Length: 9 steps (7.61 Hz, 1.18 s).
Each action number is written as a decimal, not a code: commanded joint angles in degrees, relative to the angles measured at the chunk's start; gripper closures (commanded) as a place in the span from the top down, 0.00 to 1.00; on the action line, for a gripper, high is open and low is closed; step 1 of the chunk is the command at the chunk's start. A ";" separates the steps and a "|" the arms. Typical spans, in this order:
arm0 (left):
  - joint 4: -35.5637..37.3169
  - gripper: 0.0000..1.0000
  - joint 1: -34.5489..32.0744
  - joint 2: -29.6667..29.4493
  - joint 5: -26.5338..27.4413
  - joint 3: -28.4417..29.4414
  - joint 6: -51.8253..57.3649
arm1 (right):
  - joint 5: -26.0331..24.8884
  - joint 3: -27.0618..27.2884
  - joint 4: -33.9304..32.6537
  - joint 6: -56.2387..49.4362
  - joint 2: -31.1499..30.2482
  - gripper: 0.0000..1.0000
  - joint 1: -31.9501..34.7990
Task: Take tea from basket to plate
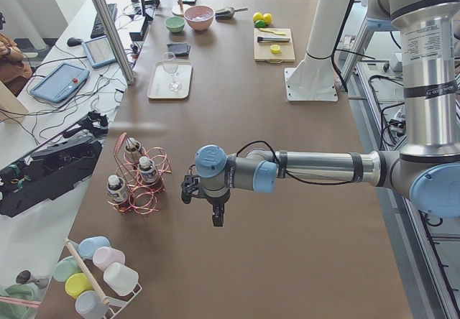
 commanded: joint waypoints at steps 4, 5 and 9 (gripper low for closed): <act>0.09 0.99 -1.14 -0.14 -0.01 0.22 -0.26 | 0.08 0.44 0.00 -0.34 0.02 1.00 0.00; 0.09 0.99 -1.23 -0.93 -0.01 0.22 -3.22 | 0.08 0.44 0.00 -0.42 0.02 1.00 0.00; 0.53 0.98 -1.14 -6.37 -0.19 0.30 -29.04 | 0.16 1.31 0.00 -0.51 -0.59 1.00 0.09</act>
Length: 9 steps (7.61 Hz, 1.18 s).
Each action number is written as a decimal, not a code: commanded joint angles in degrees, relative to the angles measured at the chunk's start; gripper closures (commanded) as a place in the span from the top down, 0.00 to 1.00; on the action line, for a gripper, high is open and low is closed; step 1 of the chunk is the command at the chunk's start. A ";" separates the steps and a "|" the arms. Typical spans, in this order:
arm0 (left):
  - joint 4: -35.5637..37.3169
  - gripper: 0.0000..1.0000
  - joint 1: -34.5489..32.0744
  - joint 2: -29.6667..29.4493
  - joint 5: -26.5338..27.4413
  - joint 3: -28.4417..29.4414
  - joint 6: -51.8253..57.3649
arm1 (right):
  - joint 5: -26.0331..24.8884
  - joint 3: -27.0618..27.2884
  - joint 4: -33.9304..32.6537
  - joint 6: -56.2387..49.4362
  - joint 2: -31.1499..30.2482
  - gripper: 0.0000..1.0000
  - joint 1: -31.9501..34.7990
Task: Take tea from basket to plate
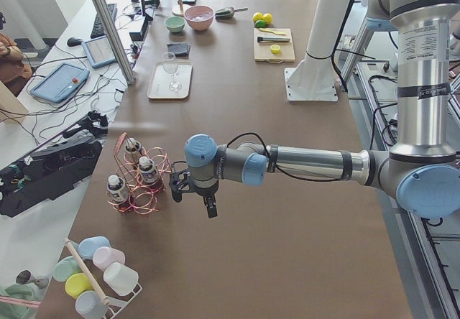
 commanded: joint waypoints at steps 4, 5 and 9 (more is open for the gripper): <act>0.92 0.98 0.03 -6.20 0.11 0.28 -40.95 | 0.17 1.92 -0.09 0.03 -0.44 1.00 0.10; 3.62 0.97 -1.72 -9.43 0.20 0.45 -46.52 | 0.96 1.92 -0.09 0.03 -0.44 1.00 0.10; 9.63 0.97 -5.42 -18.58 0.20 0.45 -67.79 | 2.28 1.92 -0.09 0.03 -0.09 1.00 0.10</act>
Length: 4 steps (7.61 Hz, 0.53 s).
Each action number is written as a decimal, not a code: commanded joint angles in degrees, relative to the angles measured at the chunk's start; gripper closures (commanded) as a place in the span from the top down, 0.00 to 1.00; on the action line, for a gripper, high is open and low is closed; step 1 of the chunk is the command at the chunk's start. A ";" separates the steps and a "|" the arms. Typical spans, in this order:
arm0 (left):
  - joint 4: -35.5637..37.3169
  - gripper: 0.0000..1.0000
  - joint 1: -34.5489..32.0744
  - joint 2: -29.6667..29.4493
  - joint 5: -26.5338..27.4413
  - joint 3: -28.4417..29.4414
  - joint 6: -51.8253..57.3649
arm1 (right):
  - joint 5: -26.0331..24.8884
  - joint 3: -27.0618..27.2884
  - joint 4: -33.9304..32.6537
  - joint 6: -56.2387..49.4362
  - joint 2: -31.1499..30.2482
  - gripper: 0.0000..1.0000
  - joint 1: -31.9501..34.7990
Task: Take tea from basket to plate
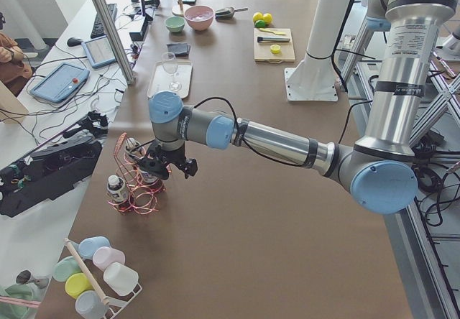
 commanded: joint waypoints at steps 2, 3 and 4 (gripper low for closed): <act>0.62 0.97 -1.50 -5.04 1.44 1.22 -10.14 | 0.17 0.00 0.09 0.00 0.41 1.00 0.00; 0.79 0.97 -1.50 -6.36 2.49 1.92 -10.06 | 0.17 0.00 0.00 0.00 0.32 1.00 0.17; 0.36 0.95 -1.42 -8.37 2.42 3.76 -9.97 | 0.17 0.00 0.00 0.00 0.32 1.00 0.18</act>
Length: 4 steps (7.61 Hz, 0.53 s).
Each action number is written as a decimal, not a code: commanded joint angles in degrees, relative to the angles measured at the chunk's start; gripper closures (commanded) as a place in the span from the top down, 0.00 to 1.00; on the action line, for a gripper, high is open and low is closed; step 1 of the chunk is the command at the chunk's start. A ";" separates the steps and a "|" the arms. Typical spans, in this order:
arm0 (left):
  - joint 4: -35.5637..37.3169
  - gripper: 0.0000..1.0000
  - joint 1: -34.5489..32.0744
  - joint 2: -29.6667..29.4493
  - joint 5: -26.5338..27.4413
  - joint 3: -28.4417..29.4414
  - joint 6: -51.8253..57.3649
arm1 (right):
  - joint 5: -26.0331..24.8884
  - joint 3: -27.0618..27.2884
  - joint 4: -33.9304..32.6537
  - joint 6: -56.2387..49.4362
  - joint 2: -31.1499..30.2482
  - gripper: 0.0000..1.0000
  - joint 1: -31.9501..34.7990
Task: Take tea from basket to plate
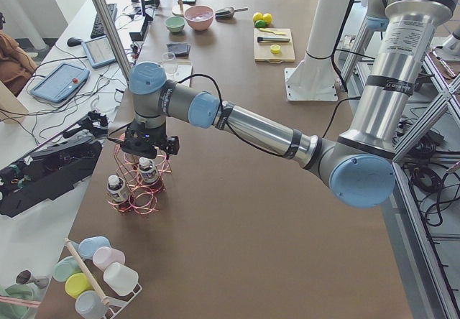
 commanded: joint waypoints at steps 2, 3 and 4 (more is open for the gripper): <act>-0.23 0.97 0.29 -8.65 0.80 8.17 -0.12 | 0.00 0.79 -0.03 0.00 -0.01 1.00 0.25; 0.12 0.98 0.55 -11.03 1.15 10.37 -0.64 | 0.00 0.88 0.06 0.00 -0.18 1.00 0.25; 0.04 0.98 1.60 -11.75 1.15 11.61 -0.65 | 0.00 0.97 -0.03 0.09 -0.10 1.00 0.25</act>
